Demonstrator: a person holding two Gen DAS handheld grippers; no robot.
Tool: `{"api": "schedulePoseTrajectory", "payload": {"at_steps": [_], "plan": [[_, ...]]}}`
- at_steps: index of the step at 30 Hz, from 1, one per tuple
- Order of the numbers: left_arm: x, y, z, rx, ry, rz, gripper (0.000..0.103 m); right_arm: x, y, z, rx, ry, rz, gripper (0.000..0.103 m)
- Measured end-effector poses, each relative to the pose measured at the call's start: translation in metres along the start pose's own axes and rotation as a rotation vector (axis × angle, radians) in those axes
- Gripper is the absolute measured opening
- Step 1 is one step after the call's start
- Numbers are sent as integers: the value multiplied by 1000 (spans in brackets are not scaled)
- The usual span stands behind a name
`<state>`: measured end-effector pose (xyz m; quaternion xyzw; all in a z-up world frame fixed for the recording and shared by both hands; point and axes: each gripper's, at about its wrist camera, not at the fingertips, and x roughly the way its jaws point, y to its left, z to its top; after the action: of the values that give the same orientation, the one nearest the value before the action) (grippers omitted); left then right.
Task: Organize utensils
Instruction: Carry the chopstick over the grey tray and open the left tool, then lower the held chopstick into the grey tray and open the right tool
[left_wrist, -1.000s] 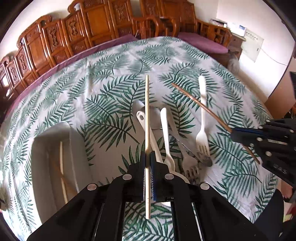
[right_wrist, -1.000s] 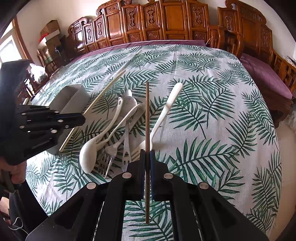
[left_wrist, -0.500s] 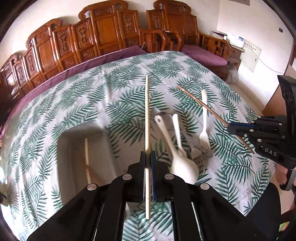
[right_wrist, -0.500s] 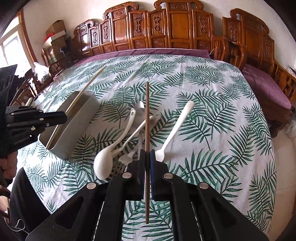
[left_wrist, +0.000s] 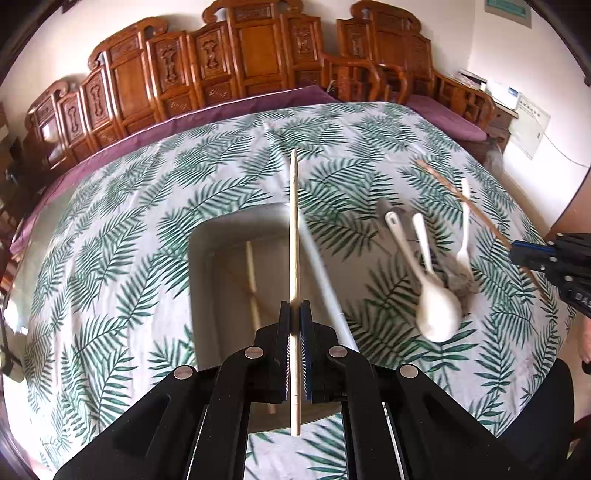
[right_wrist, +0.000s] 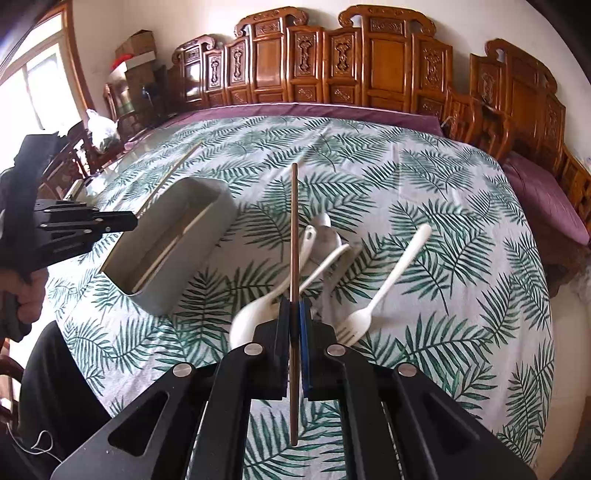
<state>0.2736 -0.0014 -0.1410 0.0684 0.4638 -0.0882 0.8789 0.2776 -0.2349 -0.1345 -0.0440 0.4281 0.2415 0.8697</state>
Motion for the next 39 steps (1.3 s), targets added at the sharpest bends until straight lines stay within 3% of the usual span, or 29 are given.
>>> {"api": "schedulePoseTrajectory", "payload": {"at_steps": [16, 18, 26, 29, 39], "plan": [[-5, 38, -10, -40, -2, 7, 8, 7, 75, 49, -48, -41, 77, 6], [-12, 42, -11, -45, -20, 6, 16, 15, 89, 53, -58, -31, 88, 6], [-43, 60, -23, -52, -91, 21, 18, 57, 133, 60, -65, 26, 101, 6], [-54, 68, -28, -62, -118, 23, 25, 73, 144, 60, -59, 49, 99, 6], [-64, 87, -41, -82, -147, 32, 26, 111, 160, 65, 10, 100, 86, 6]]}}
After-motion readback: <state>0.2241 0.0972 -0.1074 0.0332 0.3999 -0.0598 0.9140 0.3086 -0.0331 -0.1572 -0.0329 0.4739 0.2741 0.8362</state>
